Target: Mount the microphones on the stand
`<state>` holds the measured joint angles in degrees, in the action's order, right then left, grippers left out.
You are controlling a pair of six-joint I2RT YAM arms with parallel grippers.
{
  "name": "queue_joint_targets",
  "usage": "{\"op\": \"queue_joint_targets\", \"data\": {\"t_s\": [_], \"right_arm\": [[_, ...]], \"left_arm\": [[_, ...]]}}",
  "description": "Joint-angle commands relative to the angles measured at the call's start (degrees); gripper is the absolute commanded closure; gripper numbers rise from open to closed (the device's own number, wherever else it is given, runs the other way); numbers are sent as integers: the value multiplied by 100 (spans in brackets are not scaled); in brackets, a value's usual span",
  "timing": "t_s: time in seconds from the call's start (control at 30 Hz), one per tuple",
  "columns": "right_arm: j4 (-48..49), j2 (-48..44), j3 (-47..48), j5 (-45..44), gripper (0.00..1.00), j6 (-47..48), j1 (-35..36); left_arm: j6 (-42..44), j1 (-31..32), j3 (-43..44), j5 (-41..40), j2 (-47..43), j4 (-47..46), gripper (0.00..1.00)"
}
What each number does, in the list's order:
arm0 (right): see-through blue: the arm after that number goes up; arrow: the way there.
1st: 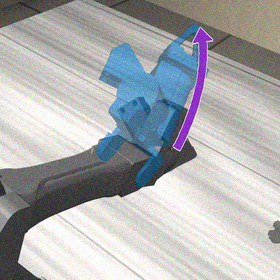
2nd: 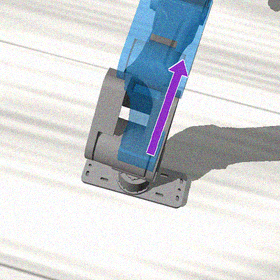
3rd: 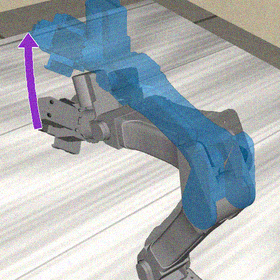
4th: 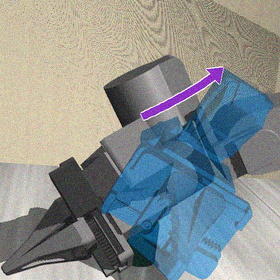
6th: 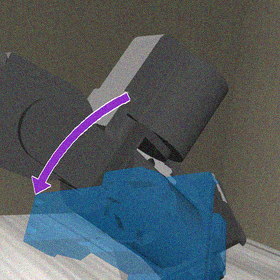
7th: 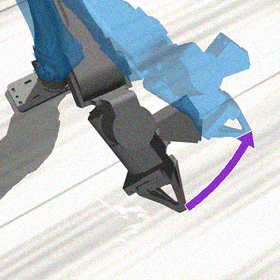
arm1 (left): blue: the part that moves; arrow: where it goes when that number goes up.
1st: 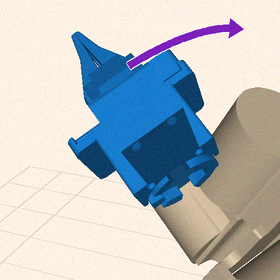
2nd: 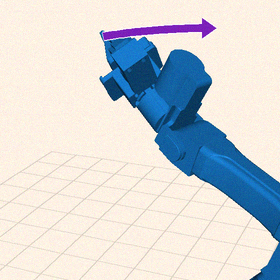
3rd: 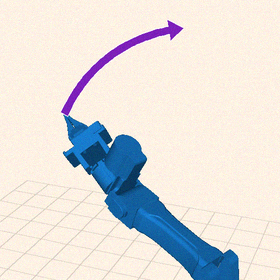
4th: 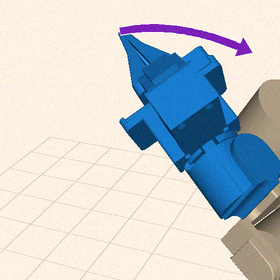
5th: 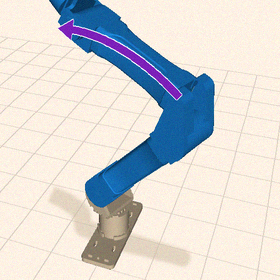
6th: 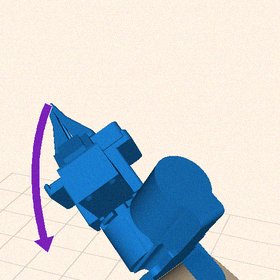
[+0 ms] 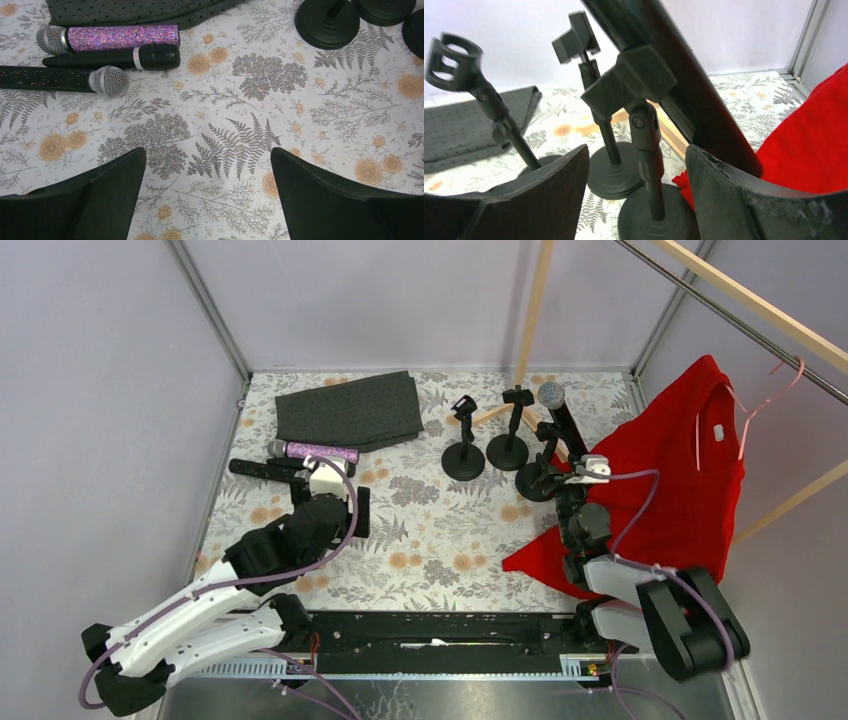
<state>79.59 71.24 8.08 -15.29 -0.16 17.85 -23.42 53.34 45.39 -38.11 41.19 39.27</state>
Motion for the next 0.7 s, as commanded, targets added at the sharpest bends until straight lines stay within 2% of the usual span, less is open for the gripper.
{"op": "queue_joint_targets", "data": {"t_s": [0.0, 0.2, 0.37, 0.5, 0.67], "right_arm": [[-1550, -1325, -91, 145, 23, -686, -1], [-4278, -3442, 104, 257, 23, -1510, -5], [-5960, -4806, 257, 617, 24, -1902, 0], [-6568, -5425, 348, 1403, 25, -2287, -2], [-6816, -5436, 334, 2257, 28, -2239, 4]], "left_arm": [[-5, 14, 20, 112, -178, -282, 1], [-31, 13, 32, 244, -108, -305, 1], [-47, 15, 57, 261, -9, -313, 1], [-168, 14, 96, 394, -63, -323, 1], [-328, 17, 54, 454, -603, -361, 1]]}}
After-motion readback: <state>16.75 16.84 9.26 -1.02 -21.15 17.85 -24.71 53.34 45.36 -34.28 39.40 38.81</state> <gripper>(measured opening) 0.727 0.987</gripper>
